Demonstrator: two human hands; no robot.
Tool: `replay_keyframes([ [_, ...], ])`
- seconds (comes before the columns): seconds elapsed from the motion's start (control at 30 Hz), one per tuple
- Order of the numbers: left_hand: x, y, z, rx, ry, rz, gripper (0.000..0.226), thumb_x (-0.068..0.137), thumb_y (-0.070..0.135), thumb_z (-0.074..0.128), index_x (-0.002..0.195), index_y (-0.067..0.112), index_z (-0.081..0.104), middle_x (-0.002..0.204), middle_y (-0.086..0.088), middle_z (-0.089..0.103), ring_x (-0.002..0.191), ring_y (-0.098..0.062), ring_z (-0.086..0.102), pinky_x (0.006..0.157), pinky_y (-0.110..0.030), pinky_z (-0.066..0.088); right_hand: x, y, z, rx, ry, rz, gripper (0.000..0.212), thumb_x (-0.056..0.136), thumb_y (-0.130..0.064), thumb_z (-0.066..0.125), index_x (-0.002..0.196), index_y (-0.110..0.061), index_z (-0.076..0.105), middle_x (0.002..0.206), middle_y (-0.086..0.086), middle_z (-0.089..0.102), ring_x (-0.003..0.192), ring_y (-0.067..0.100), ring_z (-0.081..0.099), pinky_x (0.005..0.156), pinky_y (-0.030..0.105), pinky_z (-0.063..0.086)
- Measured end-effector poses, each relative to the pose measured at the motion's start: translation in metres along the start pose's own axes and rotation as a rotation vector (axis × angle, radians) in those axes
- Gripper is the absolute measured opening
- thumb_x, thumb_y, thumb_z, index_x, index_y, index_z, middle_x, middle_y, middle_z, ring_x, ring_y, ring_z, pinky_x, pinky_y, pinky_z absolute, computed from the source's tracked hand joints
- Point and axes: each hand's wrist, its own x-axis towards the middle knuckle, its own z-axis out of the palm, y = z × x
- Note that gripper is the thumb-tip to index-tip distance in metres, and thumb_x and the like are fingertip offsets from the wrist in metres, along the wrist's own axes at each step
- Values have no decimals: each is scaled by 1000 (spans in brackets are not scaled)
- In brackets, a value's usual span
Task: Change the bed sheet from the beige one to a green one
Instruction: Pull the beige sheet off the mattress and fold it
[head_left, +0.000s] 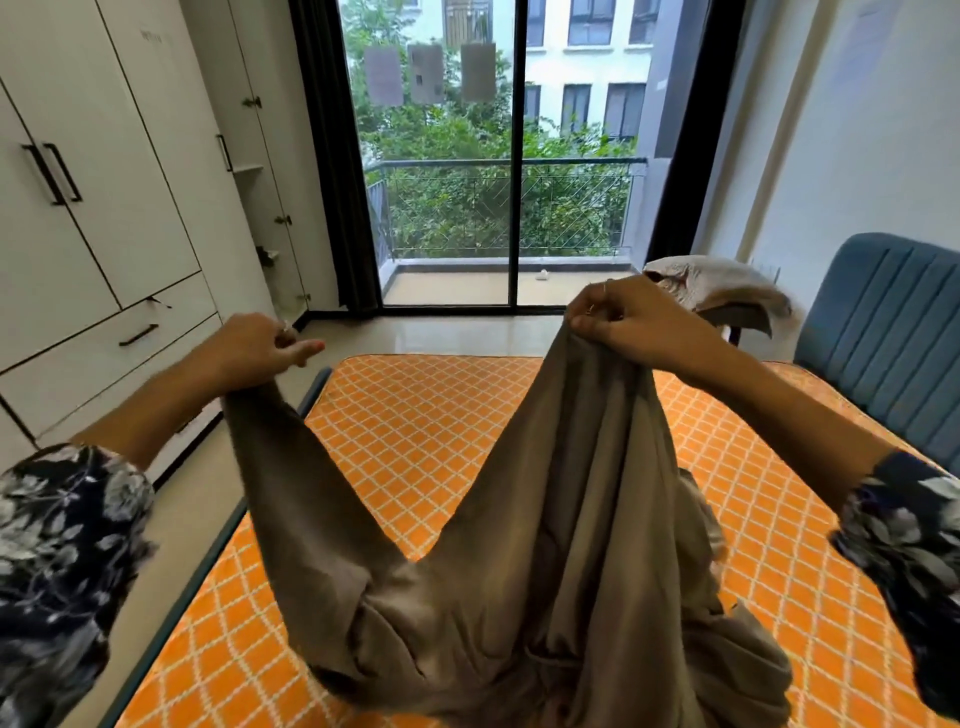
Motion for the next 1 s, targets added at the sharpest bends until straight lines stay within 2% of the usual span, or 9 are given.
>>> replay_keyframes([
  [0.1,-8,40,-9,-104,3,183,37,89,45,56,89,11,70,61,2,56,58,-8,51,55,-21,34,-2,-3,6,17,-30,13,11,89,-14,61,92,-19,70,85,7,70,81,19,62,75,32,45],
  [0.23,-31,104,-16,-344,-85,381,44,69,74,54,95,39,61,78,9,70,71,7,63,71,-15,42,-1,-11,20,64,-49,-2,12,89,-13,61,85,-23,67,78,4,68,70,12,57,67,27,42],
  [0.37,-44,158,-1,-489,-63,453,48,74,52,68,117,33,62,90,16,70,82,21,56,78,5,33,0,-21,35,158,-59,-13,10,87,-12,64,82,-19,70,73,0,68,61,-1,54,61,19,41],
  [0.5,-48,178,17,-633,-132,418,42,83,37,70,122,24,60,92,-8,73,87,-7,65,83,-23,45,-2,-22,43,250,-59,-14,8,85,-11,66,81,-15,71,66,-8,64,61,-4,55,66,22,45],
  [0.63,-46,175,26,-598,-257,427,26,85,36,67,96,12,67,85,-30,65,70,-11,52,64,-24,38,-10,-21,47,336,-47,6,10,82,-19,73,78,-11,68,55,-7,57,50,-3,47,57,21,39],
  [0.73,-50,182,29,-441,-250,507,42,83,37,69,76,-4,62,62,-19,51,53,-5,42,52,-18,32,-22,-22,48,311,-29,-10,17,84,-23,72,77,-10,64,56,-7,57,49,-3,48,54,13,37],
  [0.83,-49,179,35,-370,-259,555,73,74,66,62,77,-6,64,64,-23,56,52,-17,45,54,-35,37,-42,-10,54,329,1,-18,13,86,-26,70,85,-15,62,77,-5,64,68,4,58,63,15,42],
  [0.93,-59,169,41,-365,-251,645,59,73,73,49,66,15,57,57,-10,50,50,-13,45,54,-39,38,-87,15,72,414,183,5,19,86,-24,68,101,-15,60,99,-2,63,87,8,60,71,13,44],
  [1.0,-72,160,41,-394,-258,658,49,81,68,48,67,22,58,59,-2,53,54,-14,52,55,-40,42,-129,32,87,459,314,11,11,88,-20,64,94,-14,58,89,-7,61,82,3,59,70,13,44],
])
